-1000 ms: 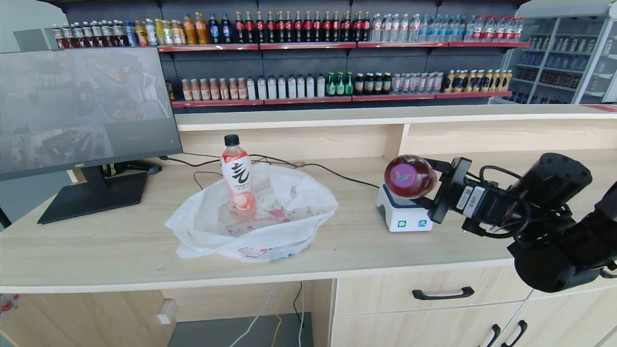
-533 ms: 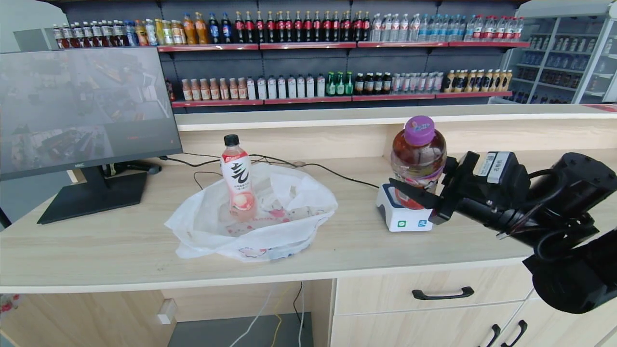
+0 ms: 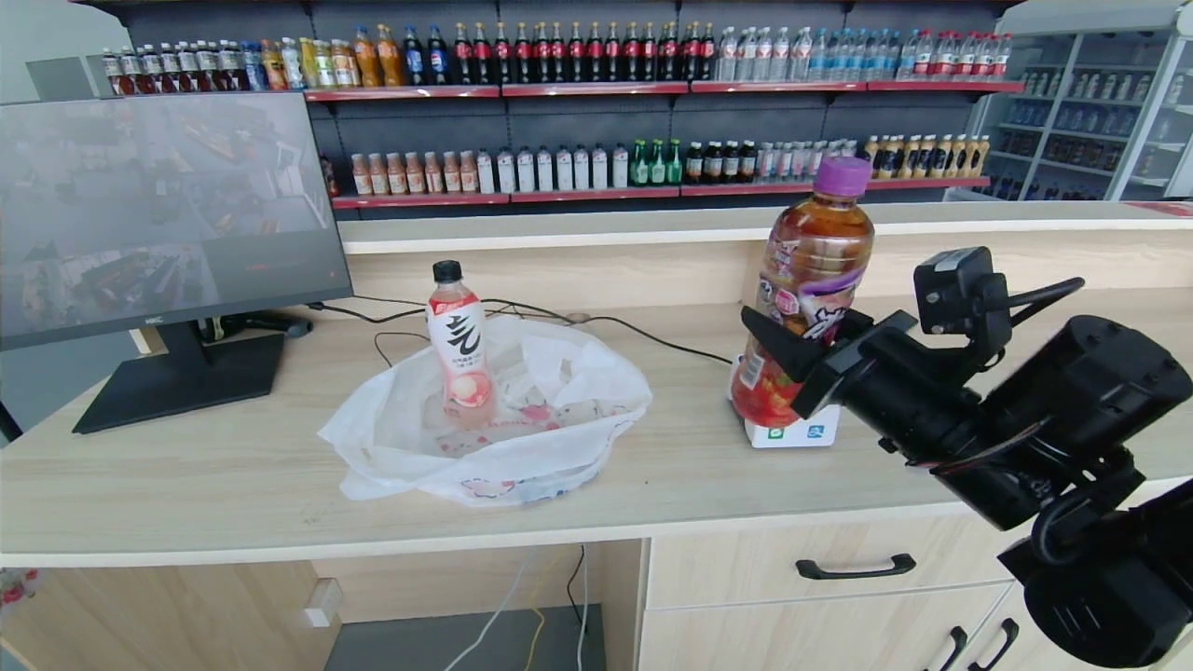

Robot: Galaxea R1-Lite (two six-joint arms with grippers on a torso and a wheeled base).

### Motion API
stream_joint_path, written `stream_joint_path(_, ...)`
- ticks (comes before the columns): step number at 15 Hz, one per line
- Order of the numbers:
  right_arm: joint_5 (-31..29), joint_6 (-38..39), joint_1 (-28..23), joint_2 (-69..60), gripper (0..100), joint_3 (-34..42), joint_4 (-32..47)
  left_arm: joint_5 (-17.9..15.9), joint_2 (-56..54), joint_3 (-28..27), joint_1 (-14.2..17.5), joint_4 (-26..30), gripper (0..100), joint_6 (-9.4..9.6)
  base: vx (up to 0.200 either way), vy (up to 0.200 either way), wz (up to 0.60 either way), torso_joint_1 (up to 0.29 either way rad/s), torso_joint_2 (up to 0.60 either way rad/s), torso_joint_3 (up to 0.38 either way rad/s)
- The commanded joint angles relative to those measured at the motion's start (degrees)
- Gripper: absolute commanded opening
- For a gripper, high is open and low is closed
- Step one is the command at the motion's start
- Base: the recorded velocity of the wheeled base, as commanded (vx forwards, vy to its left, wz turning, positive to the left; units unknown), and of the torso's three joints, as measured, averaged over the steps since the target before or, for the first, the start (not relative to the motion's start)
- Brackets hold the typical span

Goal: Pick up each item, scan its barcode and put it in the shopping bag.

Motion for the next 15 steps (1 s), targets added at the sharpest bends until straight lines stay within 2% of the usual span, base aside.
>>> stream_joint_path(1, -6.2, 3.1, 0.8, 1.2, 0, 2.0, -0.1, 0.0, 0.0, 0.0, 0.0, 0.0, 100, -0.11, 0.000, 0.000, 0.00, 0.000, 0.00, 0.000)
stream_joint_path(3, -10.4, 4.6, 2.7, 1.5, 0, 2.6, -0.1, 0.0, 0.0, 0.0, 0.0, 0.0, 100, -0.02, 0.000, 0.000, 0.00, 0.000, 0.00, 0.000)
stream_joint_path(8, -10.4, 5.7, 1.8, 2.1, 0, 2.5, -0.1, 0.0, 0.0, 0.0, 0.0, 0.0, 100, -0.11, 0.000, 0.000, 0.00, 0.000, 0.00, 0.000)
stream_joint_path(15, -10.2, 5.7, 1.8, 1.6, 0, 2.8, -0.1, 0.0, 0.0, 0.0, 0.0, 0.0, 100, -0.11, 0.000, 0.200, 0.00, 0.002, 0.00, 0.002)
